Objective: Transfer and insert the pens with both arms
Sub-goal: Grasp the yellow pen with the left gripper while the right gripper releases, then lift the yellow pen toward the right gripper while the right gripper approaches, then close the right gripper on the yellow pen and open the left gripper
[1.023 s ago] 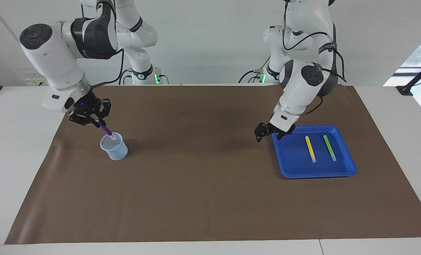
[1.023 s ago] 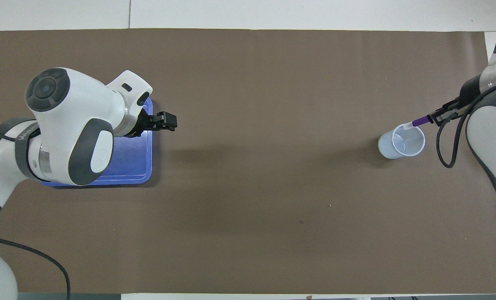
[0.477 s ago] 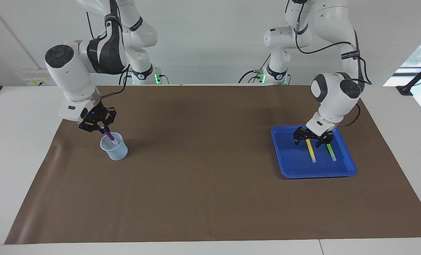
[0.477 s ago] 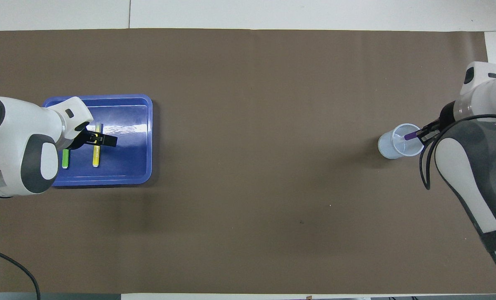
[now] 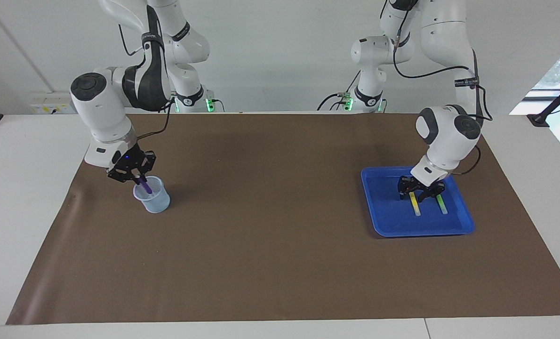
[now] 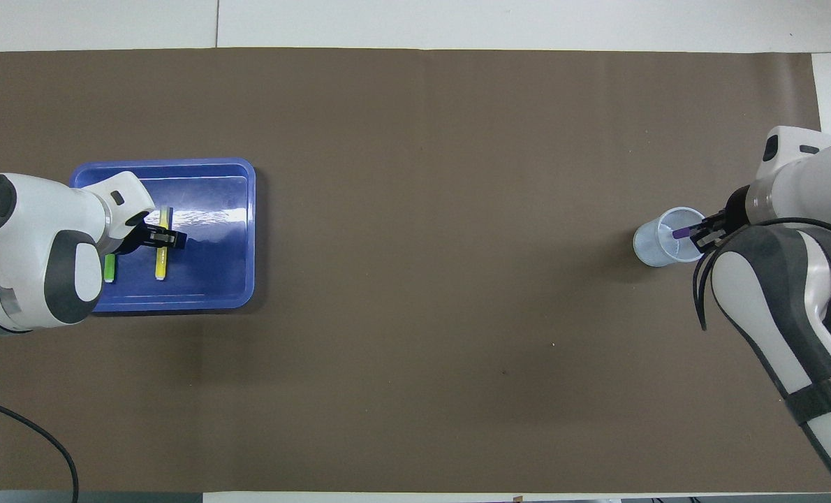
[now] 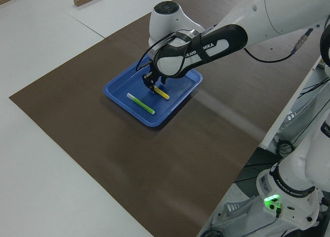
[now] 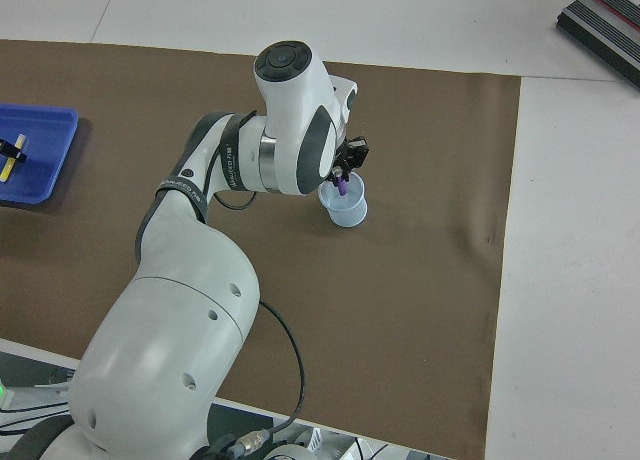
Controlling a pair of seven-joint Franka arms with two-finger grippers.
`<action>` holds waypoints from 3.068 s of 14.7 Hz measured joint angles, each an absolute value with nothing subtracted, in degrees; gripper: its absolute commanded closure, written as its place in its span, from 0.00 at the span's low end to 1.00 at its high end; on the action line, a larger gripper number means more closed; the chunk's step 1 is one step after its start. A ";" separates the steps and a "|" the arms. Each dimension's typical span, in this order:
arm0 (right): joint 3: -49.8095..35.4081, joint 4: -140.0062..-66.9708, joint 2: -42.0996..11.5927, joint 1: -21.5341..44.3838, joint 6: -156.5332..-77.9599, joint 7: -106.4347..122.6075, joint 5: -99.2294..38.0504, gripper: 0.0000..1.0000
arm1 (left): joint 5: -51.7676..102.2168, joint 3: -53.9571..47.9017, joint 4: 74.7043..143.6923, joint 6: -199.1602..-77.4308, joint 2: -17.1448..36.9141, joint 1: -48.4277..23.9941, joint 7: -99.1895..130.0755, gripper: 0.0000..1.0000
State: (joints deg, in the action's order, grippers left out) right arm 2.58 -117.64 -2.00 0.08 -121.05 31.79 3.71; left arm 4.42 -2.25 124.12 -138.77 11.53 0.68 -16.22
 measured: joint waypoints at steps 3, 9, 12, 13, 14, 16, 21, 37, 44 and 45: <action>2.56 -117.60 -1.91 0.08 -121.07 31.81 3.71 0.02 | 4.41 -2.27 124.11 -138.89 11.51 0.95 -16.22 1.00; 1.97 -109.57 -1.83 1.41 -111.86 31.56 -6.01 0.00 | 4.41 -2.51 123.79 -138.63 11.38 0.99 -13.32 1.00; 1.83 -107.22 -1.53 3.54 -107.83 24.47 -16.85 0.00 | 4.42 -3.14 120.57 -132.42 10.11 0.56 -4.92 1.00; 1.78 -107.23 -1.53 4.65 -107.75 20.39 -20.09 0.00 | 4.42 -3.32 118.79 -129.18 9.28 0.01 -1.25 1.00; 1.75 -107.25 -1.54 5.82 -107.75 16.06 -23.13 0.00 | 4.43 -3.46 117.16 -126.37 8.42 -0.80 2.63 1.00; 1.68 -107.27 -1.54 7.73 -107.77 8.28 -29.48 0.00 | 4.86 -3.70 114.35 -122.13 6.78 -3.14 10.71 1.00; 1.66 -107.50 -1.54 10.42 -109.87 -5.42 -42.15 0.00 | 13.13 -4.02 108.60 -119.26 5.09 -10.69 32.02 1.00; 1.58 -119.21 1.89 24.13 -134.92 -13.34 -66.37 0.12 | 27.55 -4.10 104.64 -136.51 6.22 -28.59 82.15 1.00; 1.54 -118.22 1.90 24.14 -134.93 -13.34 -66.37 0.35 | 27.58 -4.07 105.06 -136.64 6.23 -30.93 83.01 1.00; 1.54 -118.02 1.89 24.14 -134.93 -13.34 -66.37 0.39 | 27.58 -4.06 105.17 -136.69 6.23 -31.15 83.06 1.00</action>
